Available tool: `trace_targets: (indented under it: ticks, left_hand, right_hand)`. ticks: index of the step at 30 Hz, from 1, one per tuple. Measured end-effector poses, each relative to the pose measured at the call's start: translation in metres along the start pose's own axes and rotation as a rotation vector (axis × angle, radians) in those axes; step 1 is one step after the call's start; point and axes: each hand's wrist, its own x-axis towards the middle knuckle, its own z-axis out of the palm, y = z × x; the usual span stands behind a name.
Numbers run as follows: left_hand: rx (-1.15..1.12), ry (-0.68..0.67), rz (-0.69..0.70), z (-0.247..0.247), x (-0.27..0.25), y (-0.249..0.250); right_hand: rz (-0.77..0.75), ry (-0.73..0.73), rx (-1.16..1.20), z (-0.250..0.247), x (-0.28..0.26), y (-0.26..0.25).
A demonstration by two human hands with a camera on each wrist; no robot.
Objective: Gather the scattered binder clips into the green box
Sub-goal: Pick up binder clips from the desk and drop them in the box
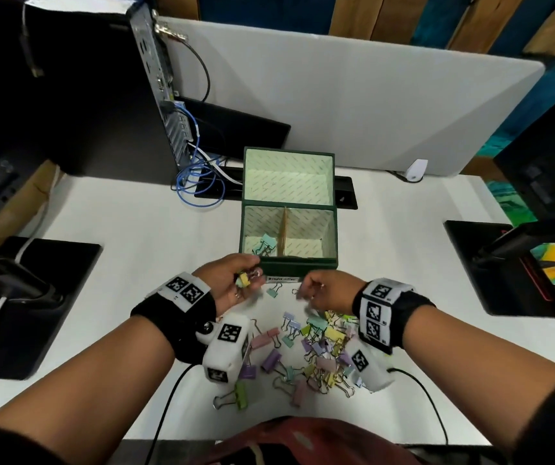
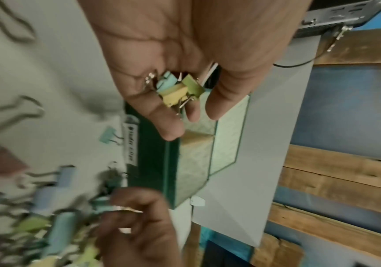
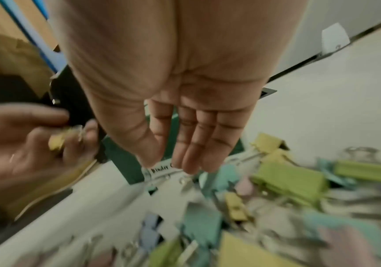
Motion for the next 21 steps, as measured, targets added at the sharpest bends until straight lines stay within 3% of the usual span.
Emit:
trace_targets:
  ticks: [5,10,18,21]
  left_hand:
    - [0.102,-0.12,0.132,0.049,0.007,0.033]
    - [0.164,-0.087,0.168,0.084,0.02,0.04]
    - [0.231,-0.155,0.145,0.061,0.021,0.03]
    - [0.257,-0.112,0.171,0.052,0.017,0.027]
  right_hand:
    - [-0.061,-0.066,-0.366,0.012,-0.004,0.012]
    - [-0.069,-0.06,-0.384,0.016,-0.004,0.016]
    - [-0.104,-0.008,-0.336,0.014,-0.007,0.031]
    - [-0.113,0.0,-0.323,0.013,-0.006,0.029]
